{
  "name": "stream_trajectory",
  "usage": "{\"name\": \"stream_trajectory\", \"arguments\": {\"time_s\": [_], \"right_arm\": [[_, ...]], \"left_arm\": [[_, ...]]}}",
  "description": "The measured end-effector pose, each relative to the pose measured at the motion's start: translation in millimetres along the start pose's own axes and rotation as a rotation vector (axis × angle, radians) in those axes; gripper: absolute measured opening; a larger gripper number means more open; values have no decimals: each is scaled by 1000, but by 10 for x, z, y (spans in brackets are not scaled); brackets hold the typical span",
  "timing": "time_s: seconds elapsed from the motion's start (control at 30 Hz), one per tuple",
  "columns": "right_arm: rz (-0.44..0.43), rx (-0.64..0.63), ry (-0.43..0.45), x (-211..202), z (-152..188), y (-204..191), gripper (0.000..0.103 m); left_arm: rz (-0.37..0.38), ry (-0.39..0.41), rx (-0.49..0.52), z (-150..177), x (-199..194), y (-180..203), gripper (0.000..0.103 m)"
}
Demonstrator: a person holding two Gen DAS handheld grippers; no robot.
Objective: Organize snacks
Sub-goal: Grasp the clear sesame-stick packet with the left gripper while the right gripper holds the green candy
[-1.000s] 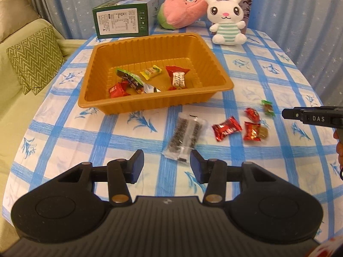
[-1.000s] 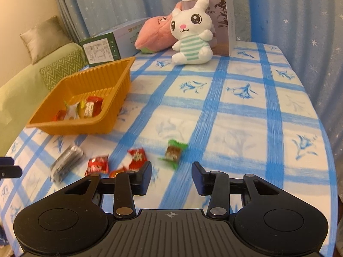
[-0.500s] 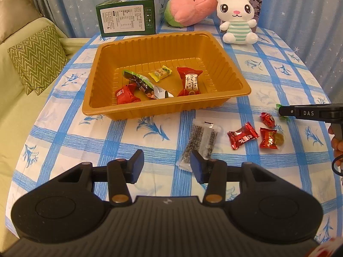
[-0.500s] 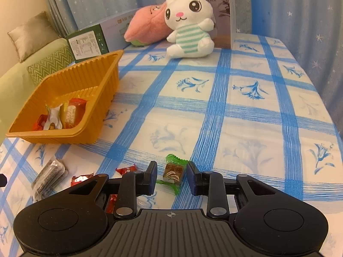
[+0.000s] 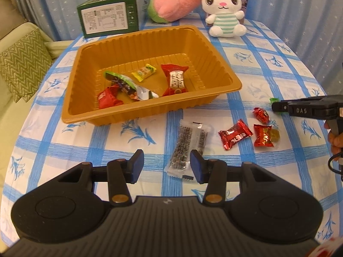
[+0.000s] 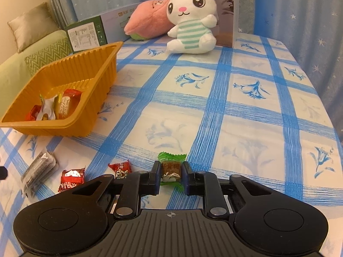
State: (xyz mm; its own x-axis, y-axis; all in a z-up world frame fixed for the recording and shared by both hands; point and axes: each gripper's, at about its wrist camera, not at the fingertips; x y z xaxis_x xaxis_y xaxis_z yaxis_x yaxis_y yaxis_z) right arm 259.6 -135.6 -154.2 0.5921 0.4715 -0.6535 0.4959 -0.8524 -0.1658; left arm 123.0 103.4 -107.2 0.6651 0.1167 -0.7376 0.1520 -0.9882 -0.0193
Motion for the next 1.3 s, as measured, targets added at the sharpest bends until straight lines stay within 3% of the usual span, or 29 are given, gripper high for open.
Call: {"name": "stream_trajectory", "arguments": {"time_s": [0.27,0.77,1.3], "right_arm": [[-3,64,48,-262,-85,131,21],[16,135,60,-552,-22,291,21],[-30,119,61,-618,-53,179,21]], "left_arm": [[59,-36,78,-5,266,145,44],[63,-95,172,-64,678,326,43],[79,-78,164,-59,590,301,34]]}}
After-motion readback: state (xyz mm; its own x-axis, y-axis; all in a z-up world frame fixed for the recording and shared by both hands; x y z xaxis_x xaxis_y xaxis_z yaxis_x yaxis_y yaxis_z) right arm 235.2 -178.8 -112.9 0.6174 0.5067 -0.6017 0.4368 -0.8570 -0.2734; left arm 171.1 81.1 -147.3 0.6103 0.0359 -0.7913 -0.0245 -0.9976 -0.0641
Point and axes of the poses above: each gripper's, at about its wrist camera, not at the fingertips, and x roughly the way its jaws point, y to its right, z to its underside, and after that the axes turned 8 degrees about y, right-handed
